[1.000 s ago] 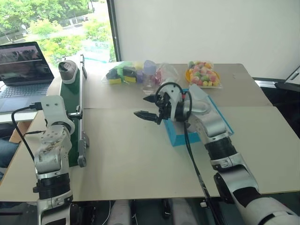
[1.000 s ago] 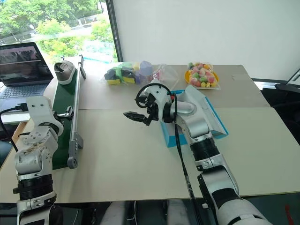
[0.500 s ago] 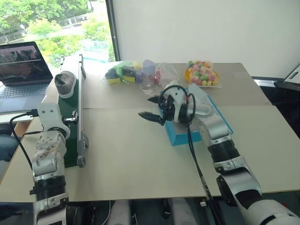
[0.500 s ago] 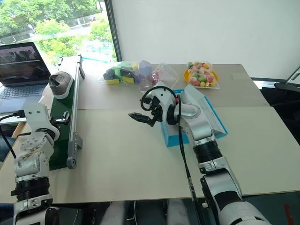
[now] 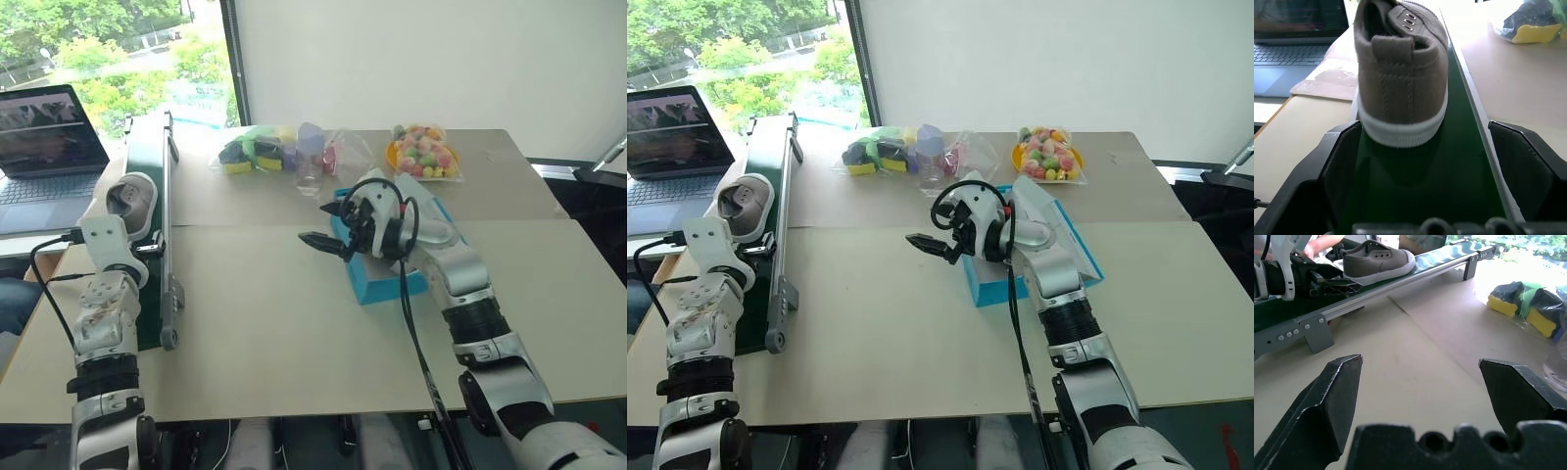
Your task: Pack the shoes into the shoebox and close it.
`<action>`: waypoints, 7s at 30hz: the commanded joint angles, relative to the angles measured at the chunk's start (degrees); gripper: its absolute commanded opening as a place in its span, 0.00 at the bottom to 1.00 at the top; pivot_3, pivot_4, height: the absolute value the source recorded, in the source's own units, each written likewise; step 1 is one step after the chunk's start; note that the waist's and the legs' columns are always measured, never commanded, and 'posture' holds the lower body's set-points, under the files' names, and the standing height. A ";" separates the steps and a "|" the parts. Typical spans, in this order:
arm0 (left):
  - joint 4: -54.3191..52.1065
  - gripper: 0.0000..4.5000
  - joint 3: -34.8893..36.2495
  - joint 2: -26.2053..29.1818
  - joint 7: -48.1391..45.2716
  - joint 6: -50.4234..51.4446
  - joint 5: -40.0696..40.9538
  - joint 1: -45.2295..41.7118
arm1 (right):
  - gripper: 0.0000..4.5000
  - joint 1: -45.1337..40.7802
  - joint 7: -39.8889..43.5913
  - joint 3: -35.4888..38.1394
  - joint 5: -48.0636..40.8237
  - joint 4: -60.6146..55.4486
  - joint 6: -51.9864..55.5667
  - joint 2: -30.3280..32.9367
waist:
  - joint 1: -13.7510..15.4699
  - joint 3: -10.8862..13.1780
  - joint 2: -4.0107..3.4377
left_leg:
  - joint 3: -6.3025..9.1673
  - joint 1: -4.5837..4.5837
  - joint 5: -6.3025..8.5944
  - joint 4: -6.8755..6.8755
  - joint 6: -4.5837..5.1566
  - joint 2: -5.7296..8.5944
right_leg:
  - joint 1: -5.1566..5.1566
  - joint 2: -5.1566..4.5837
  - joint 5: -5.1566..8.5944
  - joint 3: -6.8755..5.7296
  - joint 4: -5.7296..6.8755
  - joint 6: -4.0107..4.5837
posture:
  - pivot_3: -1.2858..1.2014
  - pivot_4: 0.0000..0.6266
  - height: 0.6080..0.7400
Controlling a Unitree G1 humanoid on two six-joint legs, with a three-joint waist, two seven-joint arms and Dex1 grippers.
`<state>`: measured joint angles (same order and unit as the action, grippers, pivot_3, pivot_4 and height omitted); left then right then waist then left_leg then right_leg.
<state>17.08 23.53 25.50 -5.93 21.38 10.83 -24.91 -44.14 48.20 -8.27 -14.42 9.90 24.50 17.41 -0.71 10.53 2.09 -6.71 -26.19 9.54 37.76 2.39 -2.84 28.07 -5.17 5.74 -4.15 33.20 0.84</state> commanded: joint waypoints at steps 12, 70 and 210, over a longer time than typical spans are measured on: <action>-0.94 0.53 -0.78 0.20 -0.38 -0.54 2.36 -3.74 | 1.00 0.08 -1.44 1.69 -0.79 -3.17 1.30 2.41 | 0.23 -0.03 0.00 | 0.01 0.04 0.00 0.00 0.00 -0.02 | -0.03 -0.02 -0.04 -0.07 0.03 0.19 | 0.52 0.24 0.99; -32.82 1.00 -24.65 6.37 -26.27 30.77 16.18 -8.67 | 0.07 -16.80 -15.71 6.70 -7.44 6.94 22.19 15.21 | -0.02 0.04 -0.14 | 0.07 -0.10 -0.08 0.10 0.12 0.18 | -0.01 0.00 0.03 0.15 -0.10 0.35 | 0.52 0.24 0.99; -20.11 1.00 -36.67 7.45 -48.70 18.09 2.99 -25.74 | 0.01 10.61 -15.89 12.99 -10.58 -6.70 5.64 9.19 | -0.31 0.04 -0.56 | 0.24 0.69 -0.01 0.05 0.18 0.21 | -0.90 0.00 0.04 0.14 -0.27 0.19 | 0.52 0.24 0.99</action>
<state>-1.37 -14.47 32.84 -55.29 39.22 13.83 -49.85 -29.47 31.87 6.80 -27.89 0.83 31.00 25.74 -1.02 10.57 1.53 -6.46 -25.50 9.52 37.82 2.57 -2.63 27.17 -5.16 5.78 -4.02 32.96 1.03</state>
